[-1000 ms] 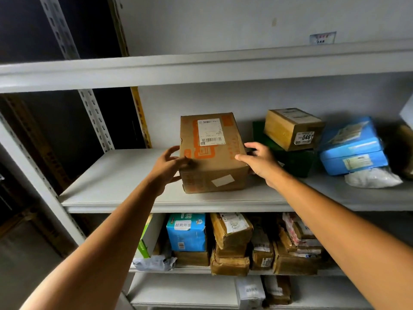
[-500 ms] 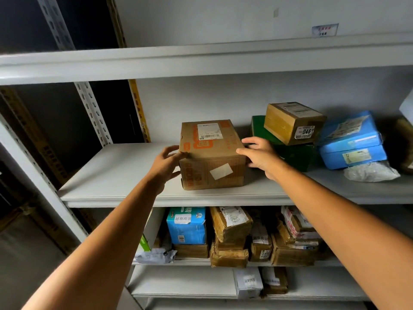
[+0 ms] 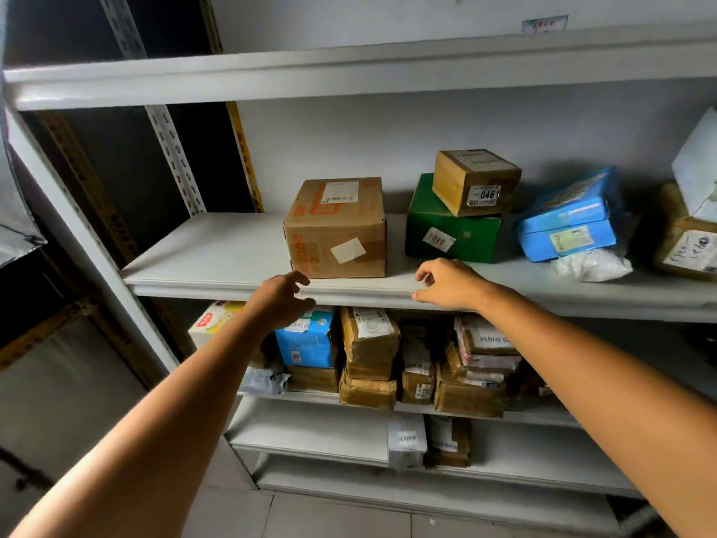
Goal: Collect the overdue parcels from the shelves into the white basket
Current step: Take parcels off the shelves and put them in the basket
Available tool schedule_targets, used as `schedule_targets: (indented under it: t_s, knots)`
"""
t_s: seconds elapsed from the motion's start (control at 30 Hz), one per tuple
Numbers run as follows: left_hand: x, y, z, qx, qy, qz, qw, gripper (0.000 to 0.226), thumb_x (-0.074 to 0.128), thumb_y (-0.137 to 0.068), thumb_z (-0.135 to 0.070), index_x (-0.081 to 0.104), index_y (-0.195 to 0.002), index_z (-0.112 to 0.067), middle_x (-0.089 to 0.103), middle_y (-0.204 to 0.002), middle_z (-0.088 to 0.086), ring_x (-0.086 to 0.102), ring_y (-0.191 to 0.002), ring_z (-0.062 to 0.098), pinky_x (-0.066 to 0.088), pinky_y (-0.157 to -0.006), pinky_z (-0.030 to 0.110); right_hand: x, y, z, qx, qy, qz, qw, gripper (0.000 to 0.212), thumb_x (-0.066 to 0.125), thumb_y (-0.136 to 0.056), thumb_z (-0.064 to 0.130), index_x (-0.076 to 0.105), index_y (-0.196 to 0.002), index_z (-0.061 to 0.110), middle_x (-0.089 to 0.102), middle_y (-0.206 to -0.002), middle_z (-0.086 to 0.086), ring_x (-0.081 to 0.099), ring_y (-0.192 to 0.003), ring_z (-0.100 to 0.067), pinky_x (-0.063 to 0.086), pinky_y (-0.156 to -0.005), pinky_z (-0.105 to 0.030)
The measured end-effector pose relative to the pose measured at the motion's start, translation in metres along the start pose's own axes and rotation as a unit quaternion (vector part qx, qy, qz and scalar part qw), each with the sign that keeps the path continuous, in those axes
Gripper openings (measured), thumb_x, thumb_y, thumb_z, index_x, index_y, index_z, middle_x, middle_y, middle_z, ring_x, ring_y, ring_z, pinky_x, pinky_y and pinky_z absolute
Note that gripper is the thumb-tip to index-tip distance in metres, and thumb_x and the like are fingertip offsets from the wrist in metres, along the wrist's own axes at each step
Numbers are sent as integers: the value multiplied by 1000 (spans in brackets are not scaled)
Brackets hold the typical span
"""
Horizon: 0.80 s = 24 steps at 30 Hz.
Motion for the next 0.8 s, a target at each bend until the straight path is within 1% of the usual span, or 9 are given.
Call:
schedule_targets:
  t_s: [0.03,0.13,0.2,0.33,0.37,0.43,0.53,0.73,0.8]
  knots:
    - [10,11,-6,7,-18,10,1000,44,70,-91,-30,56,-131,-23,61,-126,4,60,-101,20,50,-72,25,3,10,-9,0,5,12,1000,41,73,-83,34,62,-120,20,64,-118,-4,61,-104,-22,50,-90,-33]
    - [46,37,-26,34,-92,30,995,44,69,-89,-32,58,-130,-22,63,-127,7,60,-111,26,51,-91,37,15,39,-42,-4,6,42,999,44,72,-84,37,60,-124,20,64,-122,-5,60,-107,-23,50,-91,-35]
    - [72,55,-41,50,-140,53,987,39,67,-90,-32,61,-127,-22,64,-126,5,61,-111,26,51,-93,38,24,59,-66,-2,6,59,998,45,71,-85,37,60,-125,21,64,-121,-3,61,-105,-22,49,-89,-33]
    - [119,79,-55,37,-122,88,988,39,67,-90,-32,61,-127,-21,68,-113,4,62,-97,21,48,-76,31,46,93,-111,9,13,96,995,35,70,-83,38,63,-115,25,64,-120,-4,60,-104,-23,51,-88,-34]
    - [129,84,-59,33,-122,94,988,43,66,-90,-32,58,-130,-21,67,-114,6,63,-98,22,48,-75,30,51,100,-121,16,12,103,994,38,71,-84,37,63,-118,24,63,-123,-6,60,-106,-25,51,-90,-35]
    - [148,92,-65,28,-123,109,986,50,66,-89,-34,53,-136,-22,65,-121,7,63,-104,25,53,-81,35,59,112,-140,33,12,109,993,46,71,-85,37,60,-127,21,61,-127,-8,59,-111,-26,50,-94,-36]
    - [171,94,-75,40,-118,127,984,52,67,-89,-35,52,-137,-22,65,-123,9,63,-107,27,53,-86,37,67,124,-166,57,1,116,992,47,72,-83,38,60,-126,22,62,-125,-7,60,-109,-25,51,-93,-37]
    - [212,76,-94,83,-101,156,979,39,63,-92,-32,58,-130,-24,67,-116,8,60,-88,19,46,-68,27,72,138,-203,112,-5,105,988,43,74,-81,36,63,-120,22,64,-120,-6,61,-105,-24,52,-92,-39]
    - [229,66,-101,96,-88,175,976,39,64,-93,-34,57,-130,-24,66,-118,7,60,-88,17,46,-66,26,72,143,-214,136,4,93,986,40,73,-80,40,64,-116,25,65,-118,-4,62,-102,-24,53,-89,-39]
Point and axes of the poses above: each hand's wrist, its own y-axis away from the middle knuckle, its own x-axis out of the palm, z = x × y, the point moved 2 cm from there along -y, towards the middle knuckle
